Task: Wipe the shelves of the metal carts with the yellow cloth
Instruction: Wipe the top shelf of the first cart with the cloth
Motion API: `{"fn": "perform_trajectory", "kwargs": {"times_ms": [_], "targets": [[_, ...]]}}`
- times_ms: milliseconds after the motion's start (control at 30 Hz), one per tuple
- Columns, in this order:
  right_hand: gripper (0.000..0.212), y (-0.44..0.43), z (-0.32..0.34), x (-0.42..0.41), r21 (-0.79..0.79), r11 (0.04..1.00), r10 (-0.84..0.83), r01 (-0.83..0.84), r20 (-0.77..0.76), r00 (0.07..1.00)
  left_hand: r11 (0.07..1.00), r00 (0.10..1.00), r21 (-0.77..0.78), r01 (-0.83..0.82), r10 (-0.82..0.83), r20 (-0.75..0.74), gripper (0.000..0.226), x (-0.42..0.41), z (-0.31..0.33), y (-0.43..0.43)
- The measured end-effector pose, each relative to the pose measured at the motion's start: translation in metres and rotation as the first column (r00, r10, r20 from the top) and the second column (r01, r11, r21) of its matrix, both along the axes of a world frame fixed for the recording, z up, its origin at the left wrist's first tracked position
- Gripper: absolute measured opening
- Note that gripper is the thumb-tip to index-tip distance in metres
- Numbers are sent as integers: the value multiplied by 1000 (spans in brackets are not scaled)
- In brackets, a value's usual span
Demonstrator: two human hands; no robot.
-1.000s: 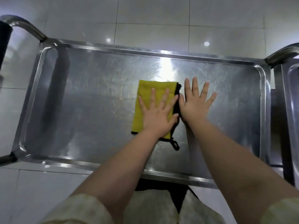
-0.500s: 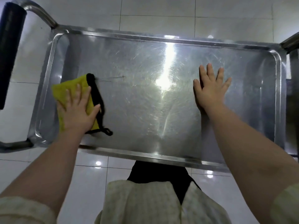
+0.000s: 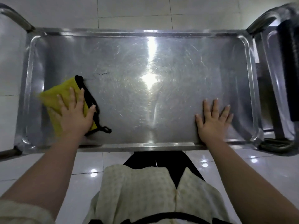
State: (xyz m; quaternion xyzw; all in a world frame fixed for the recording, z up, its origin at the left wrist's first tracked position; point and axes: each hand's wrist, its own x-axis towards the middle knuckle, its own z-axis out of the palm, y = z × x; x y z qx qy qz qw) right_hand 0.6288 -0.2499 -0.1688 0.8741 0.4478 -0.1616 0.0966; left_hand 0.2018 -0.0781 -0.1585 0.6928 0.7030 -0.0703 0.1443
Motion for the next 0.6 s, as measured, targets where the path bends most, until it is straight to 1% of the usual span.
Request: {"fn": "perform_trajectory", "kwargs": {"times_ms": [100,200,267,367,433,500,533,567,600], "targets": [[66,3,0,-3,-9,1000,15,-15,-6,1000,998,997,0,69,-69,27,76,50,-1,-34],[69,4,3,-2,1,1000,21,-21,-24,1000,982,980,-16,189,-188,60,76,126,-2,-68],[73,3,7,0,39,999,19,-16,-97,995,968,967,-24,250,-249,48,77,186,-3,-86],[78,1,15,8,210,975,-8,68,-275,961,948,950,-70,311,-309,44,76,279,0,-105],[77,-1,19,12,321,931,-23,175,-427,904,918,926,-125,376,-369,74,73,329,5,-115],[76,-1,23,16,381,858,-72,346,-577,814,897,909,-166,409,-387,153,65,357,14,-119],[75,1,26,18,388,825,-99,411,-618,780,899,906,-175,402,-364,216,62,360,18,-117],[73,3,29,19,396,818,-106,416,-607,787,909,904,-169,380,-326,275,61,355,22,-112],[70,8,33,19,408,847,-79,342,-540,838,927,907,-145,346,-291,303,60,343,24,-104]]}}
